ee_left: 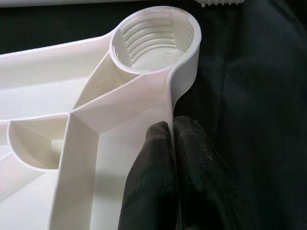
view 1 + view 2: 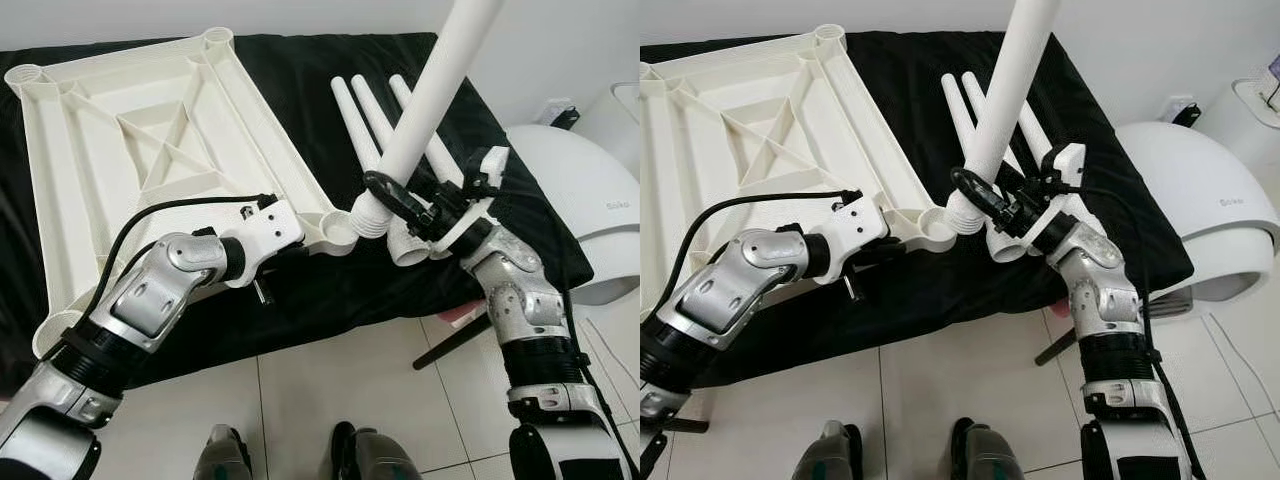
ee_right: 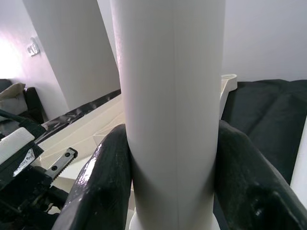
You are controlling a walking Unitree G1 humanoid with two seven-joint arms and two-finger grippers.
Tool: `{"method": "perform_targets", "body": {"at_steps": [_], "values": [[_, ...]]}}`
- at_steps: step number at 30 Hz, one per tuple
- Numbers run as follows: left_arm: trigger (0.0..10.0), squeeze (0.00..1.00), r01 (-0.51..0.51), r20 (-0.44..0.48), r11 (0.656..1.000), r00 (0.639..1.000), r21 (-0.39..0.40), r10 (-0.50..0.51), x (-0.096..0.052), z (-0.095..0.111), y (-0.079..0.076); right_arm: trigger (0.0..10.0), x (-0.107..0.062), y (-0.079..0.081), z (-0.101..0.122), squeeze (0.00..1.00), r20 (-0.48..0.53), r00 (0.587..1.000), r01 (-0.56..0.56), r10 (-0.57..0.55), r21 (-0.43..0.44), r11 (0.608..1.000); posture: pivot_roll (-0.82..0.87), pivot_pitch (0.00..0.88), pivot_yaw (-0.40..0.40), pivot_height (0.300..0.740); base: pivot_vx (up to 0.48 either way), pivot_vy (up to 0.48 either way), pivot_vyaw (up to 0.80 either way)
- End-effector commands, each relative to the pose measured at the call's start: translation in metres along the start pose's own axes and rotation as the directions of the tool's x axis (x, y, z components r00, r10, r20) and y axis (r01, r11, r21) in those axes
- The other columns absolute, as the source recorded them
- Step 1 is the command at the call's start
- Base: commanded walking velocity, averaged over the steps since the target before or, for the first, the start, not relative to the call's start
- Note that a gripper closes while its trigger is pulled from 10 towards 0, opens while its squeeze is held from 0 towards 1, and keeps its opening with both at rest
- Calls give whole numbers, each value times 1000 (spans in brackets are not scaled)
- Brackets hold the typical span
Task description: Building children table
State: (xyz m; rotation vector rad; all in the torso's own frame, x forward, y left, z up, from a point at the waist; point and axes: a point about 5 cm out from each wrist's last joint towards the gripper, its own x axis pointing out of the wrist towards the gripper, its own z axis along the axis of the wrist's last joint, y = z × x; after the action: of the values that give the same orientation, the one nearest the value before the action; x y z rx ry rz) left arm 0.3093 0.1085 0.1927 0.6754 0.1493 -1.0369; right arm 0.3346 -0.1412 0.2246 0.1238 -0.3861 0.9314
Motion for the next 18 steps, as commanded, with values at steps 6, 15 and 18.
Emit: {"method": "perform_targets", "body": {"at_steps": [6, 15, 18], "values": [[10000, 0, 15, -59, 1000, 998, -11, -16, -3, -9, -8, 10000, 6, 2, -11, 0, 3, 999, -34, 34, 4, 999, 97, 201, -43, 740, 0, 0, 0], [10000, 0, 15, -53, 1000, 998, -7, -15, -3, -5, -11, 10000, 18, 8, -20, 0, 4, 997, -80, 80, 18, 997, 107, 206, -52, 740, 0, 0, 0], [10000, 0, 17, -51, 1000, 999, -5, -17, -3, -3, -12, 10000, 23, 10, -22, 0, 4, 994, -107, 107, 18, 994, 110, 209, -56, 740, 0, 0, 0]]}}
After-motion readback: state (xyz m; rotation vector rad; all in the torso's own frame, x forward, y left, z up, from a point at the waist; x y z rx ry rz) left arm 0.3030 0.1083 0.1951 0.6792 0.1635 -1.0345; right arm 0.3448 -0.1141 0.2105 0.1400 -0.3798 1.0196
